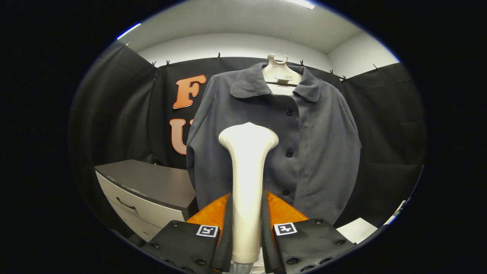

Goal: Iron the clothes twice with a garment steamer, once on the left side and once on the right side.

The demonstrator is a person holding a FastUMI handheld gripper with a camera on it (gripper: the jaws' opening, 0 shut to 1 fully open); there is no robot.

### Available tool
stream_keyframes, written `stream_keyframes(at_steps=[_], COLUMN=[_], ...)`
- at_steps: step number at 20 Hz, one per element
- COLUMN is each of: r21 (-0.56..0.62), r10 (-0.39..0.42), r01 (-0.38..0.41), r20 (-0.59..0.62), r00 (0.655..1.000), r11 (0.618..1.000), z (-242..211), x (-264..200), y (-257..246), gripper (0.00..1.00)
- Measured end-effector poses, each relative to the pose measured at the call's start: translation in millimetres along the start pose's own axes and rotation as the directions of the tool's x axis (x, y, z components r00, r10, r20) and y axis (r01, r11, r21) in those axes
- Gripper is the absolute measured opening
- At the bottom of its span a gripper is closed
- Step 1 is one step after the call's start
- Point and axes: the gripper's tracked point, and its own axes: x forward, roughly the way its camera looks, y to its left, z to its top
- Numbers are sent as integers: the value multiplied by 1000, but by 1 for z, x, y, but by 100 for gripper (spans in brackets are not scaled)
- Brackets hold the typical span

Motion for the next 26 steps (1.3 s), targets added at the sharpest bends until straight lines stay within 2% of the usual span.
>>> stream_keyframes(at_steps=[11, 26], r21=[-27, -36], r10=[-12, -35], r01=[10, 28], r20=[-59, -211], r00=[998, 977], r11=[1000, 999], z=[-52, -147], x=[-9, -26], y=[5, 1], gripper=[39, 40])
